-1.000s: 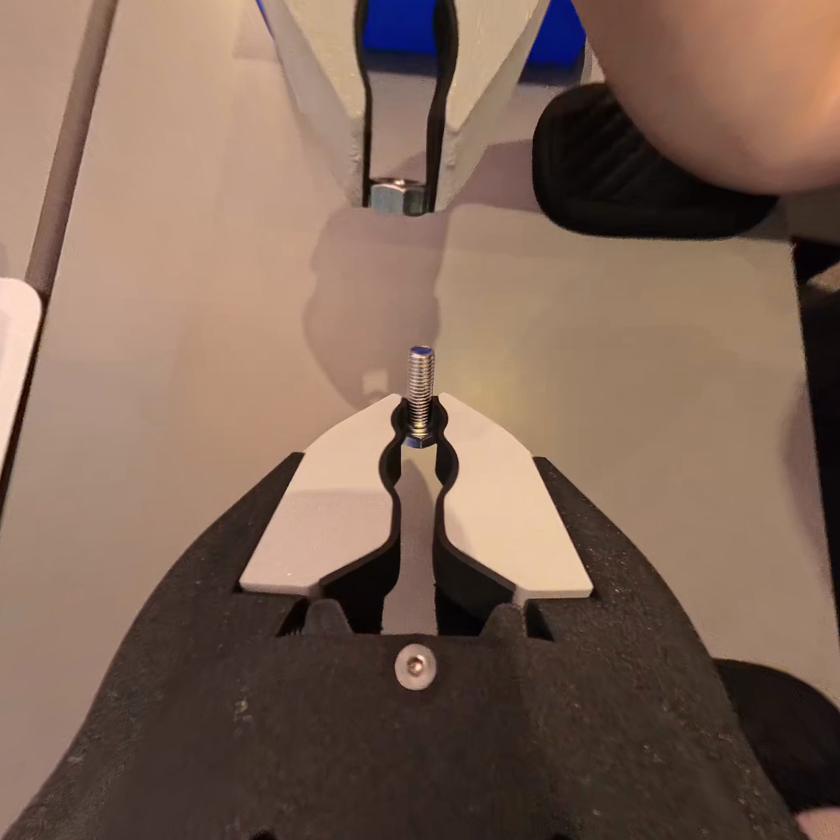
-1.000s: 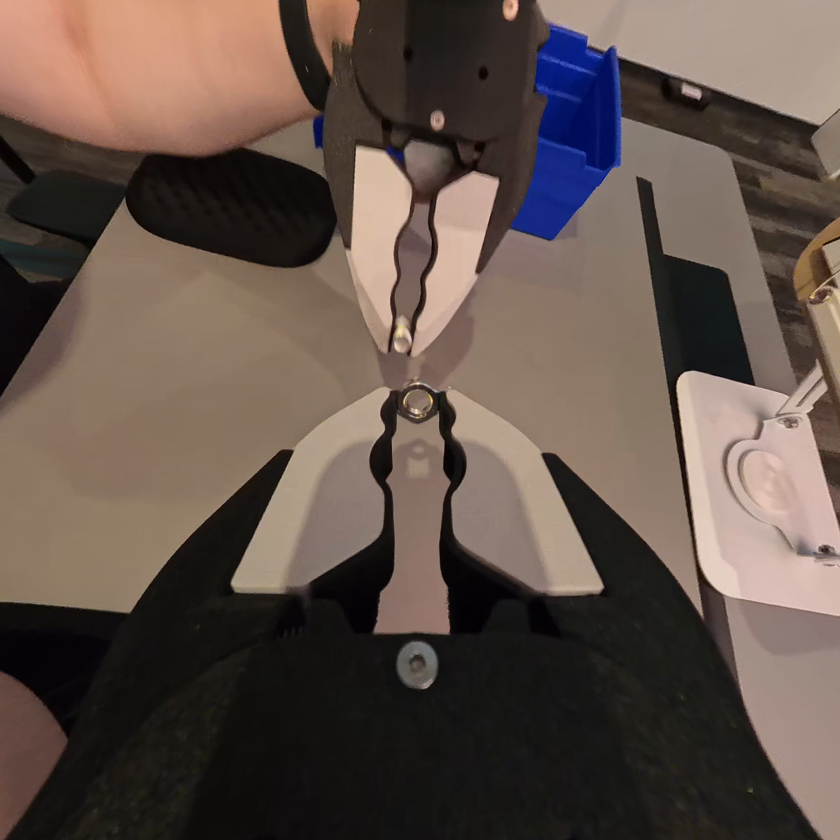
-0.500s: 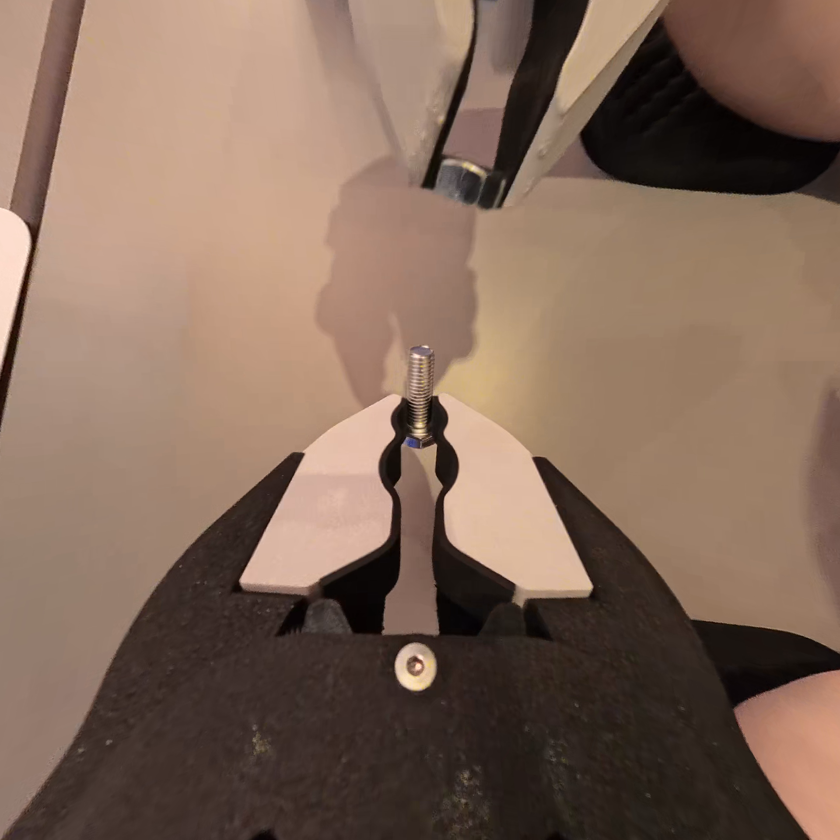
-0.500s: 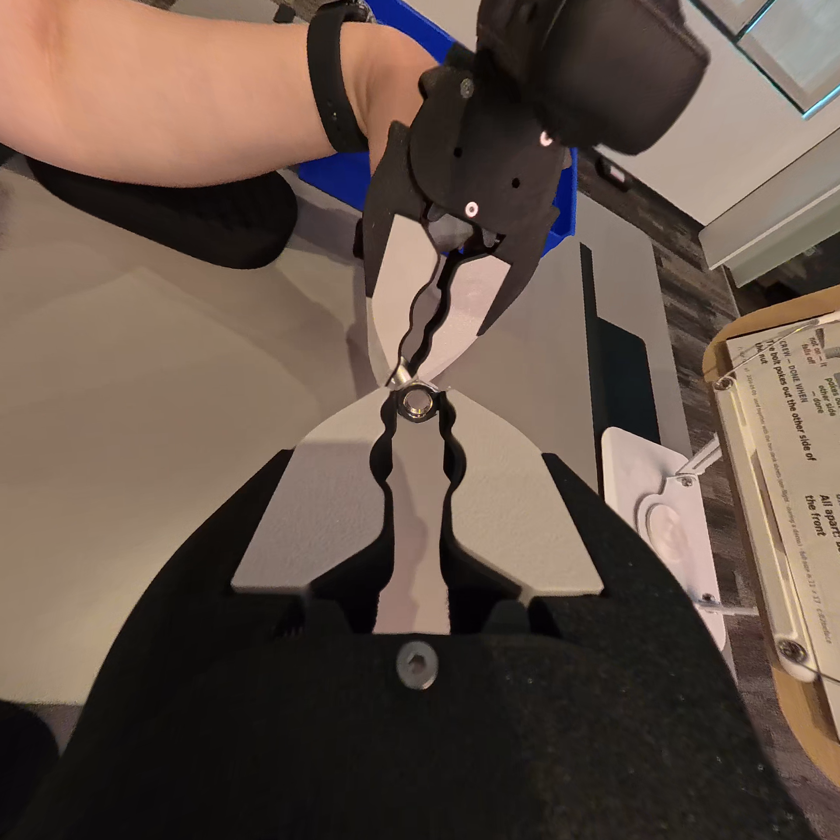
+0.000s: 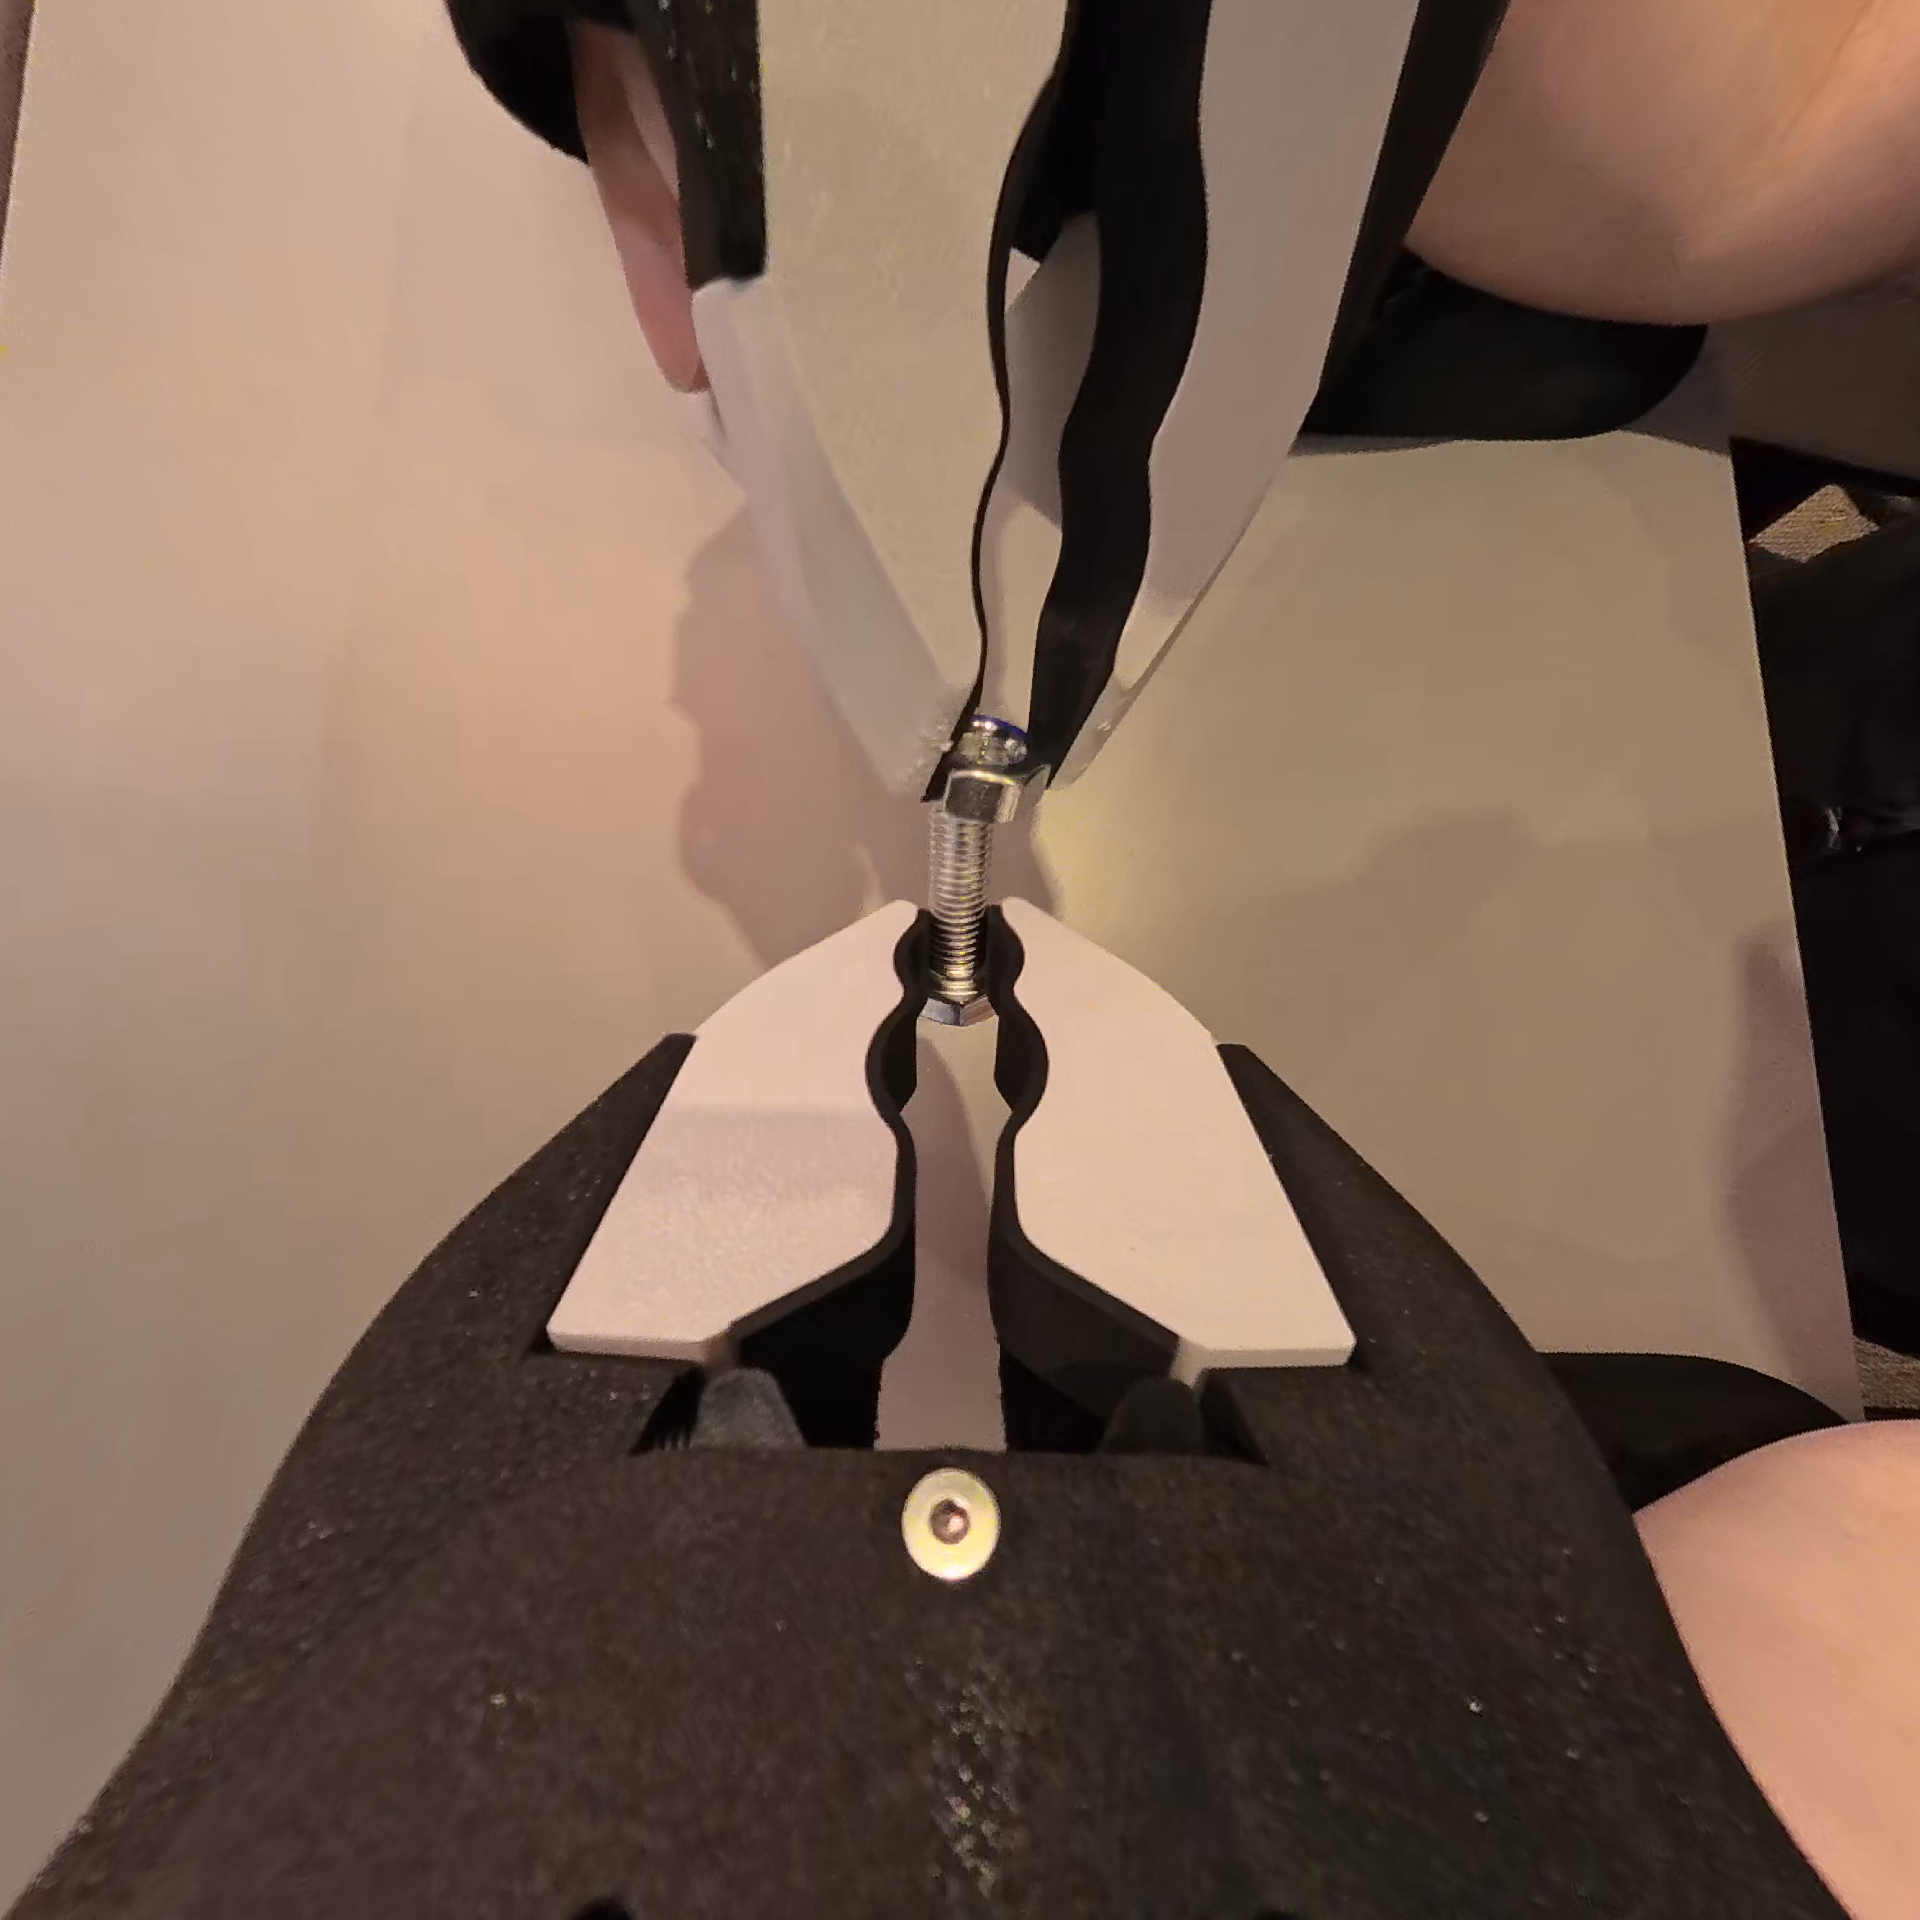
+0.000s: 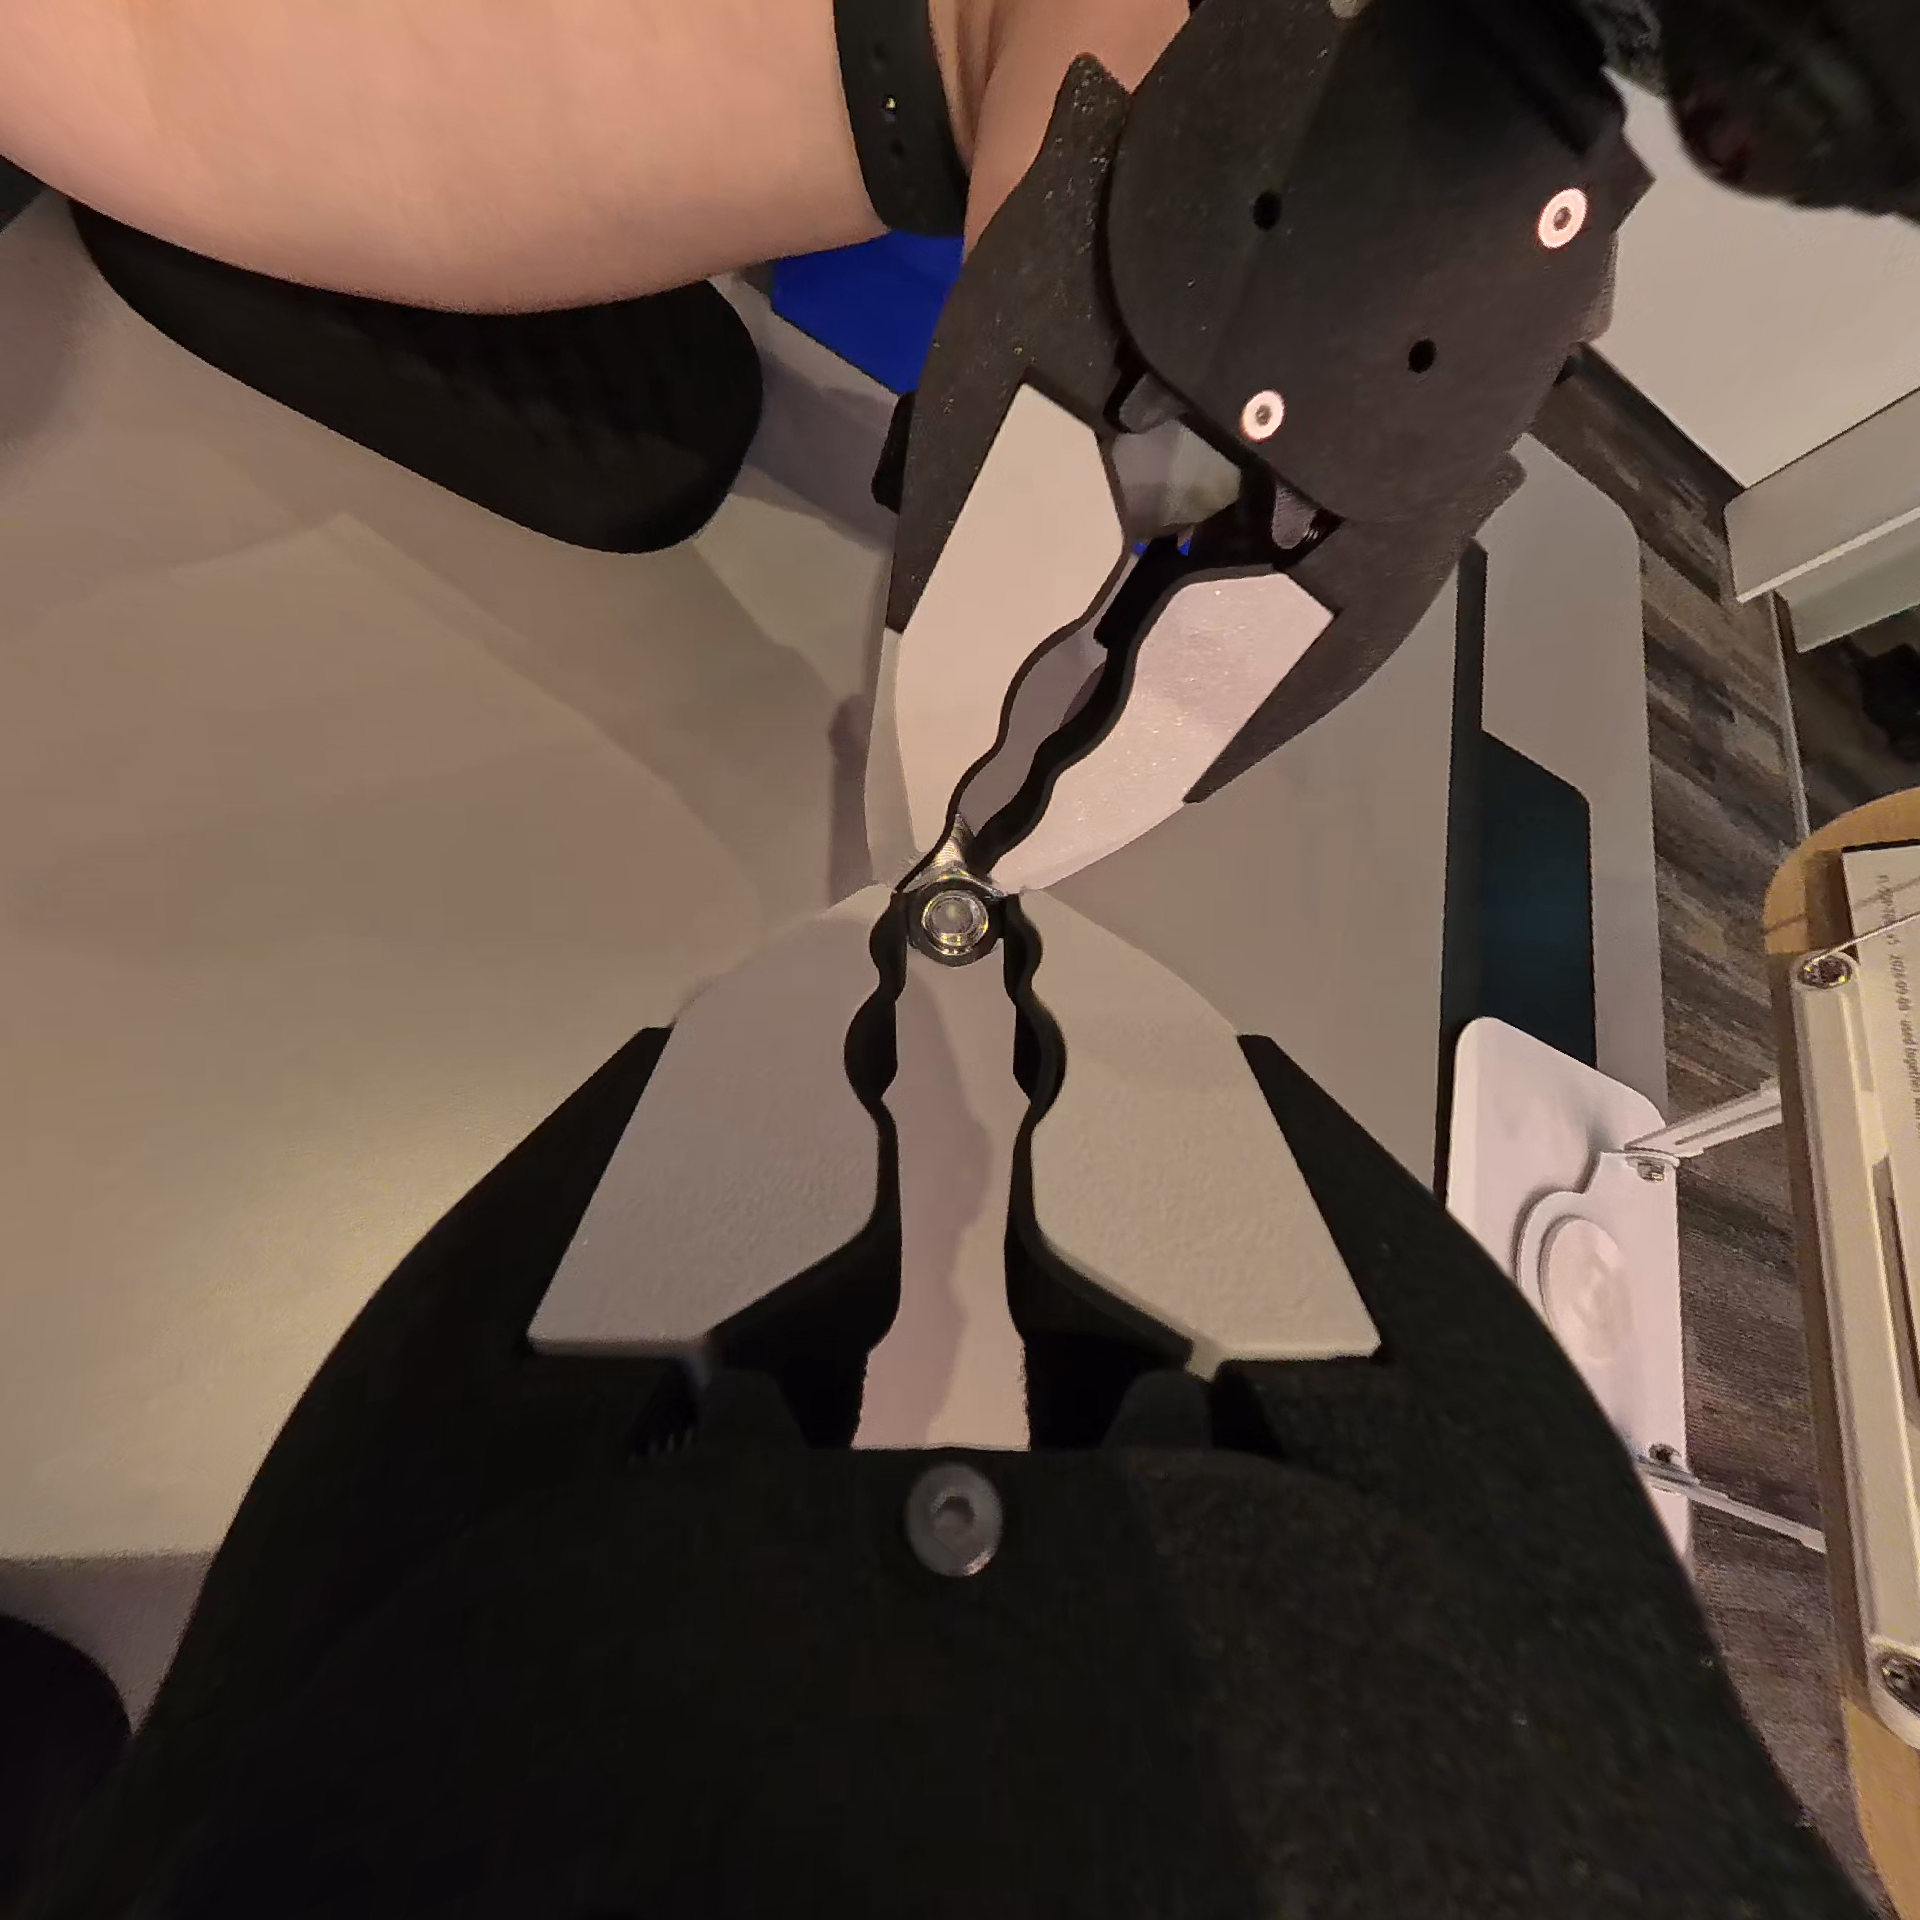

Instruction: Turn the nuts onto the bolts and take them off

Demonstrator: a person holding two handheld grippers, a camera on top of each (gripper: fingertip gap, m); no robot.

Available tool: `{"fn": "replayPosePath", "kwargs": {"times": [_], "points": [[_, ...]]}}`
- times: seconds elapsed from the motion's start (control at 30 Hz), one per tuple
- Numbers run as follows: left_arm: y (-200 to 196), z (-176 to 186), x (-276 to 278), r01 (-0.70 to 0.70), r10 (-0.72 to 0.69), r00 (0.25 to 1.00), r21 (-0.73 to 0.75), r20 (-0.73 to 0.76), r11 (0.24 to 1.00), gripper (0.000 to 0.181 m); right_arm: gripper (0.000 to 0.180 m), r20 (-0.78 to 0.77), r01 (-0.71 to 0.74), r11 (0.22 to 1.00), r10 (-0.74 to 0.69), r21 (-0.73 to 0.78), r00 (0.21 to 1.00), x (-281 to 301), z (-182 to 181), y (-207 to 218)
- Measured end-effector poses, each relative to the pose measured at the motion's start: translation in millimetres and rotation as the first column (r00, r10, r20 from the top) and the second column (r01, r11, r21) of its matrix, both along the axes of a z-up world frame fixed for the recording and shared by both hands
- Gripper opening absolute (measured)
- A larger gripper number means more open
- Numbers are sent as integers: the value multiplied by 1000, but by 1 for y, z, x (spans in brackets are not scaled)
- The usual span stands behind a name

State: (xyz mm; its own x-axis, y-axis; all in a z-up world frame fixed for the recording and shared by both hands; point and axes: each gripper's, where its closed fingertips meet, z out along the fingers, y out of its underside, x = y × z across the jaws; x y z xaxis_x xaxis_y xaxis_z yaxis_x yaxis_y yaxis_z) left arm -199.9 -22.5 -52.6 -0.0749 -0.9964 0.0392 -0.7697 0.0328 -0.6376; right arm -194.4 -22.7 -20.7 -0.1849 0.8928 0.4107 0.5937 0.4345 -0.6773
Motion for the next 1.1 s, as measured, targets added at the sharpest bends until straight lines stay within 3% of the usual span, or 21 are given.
{"fn": "replayPosePath", "kwargs": {"times": [0.4,0.7,0.9,1.1], "points": [[-11,8,-1,62,-62,997,-1,37,998,9,17,2,-39,999,39,15,999,-4,1,-9],[-46,39,-3,240,-216,952,-90,219,967,9,17,-107,-164,986,165,14,981,-11,34,-43],[-31,40,-6,152,-144,970,-26,198,988,9,17,-62,-48,999,49,12,997,-13,35,-32],[6,41,-9,-55,37,987,113,159,992,9,17,-116,139,980,-155,-141,981,-15,36,2]]}}
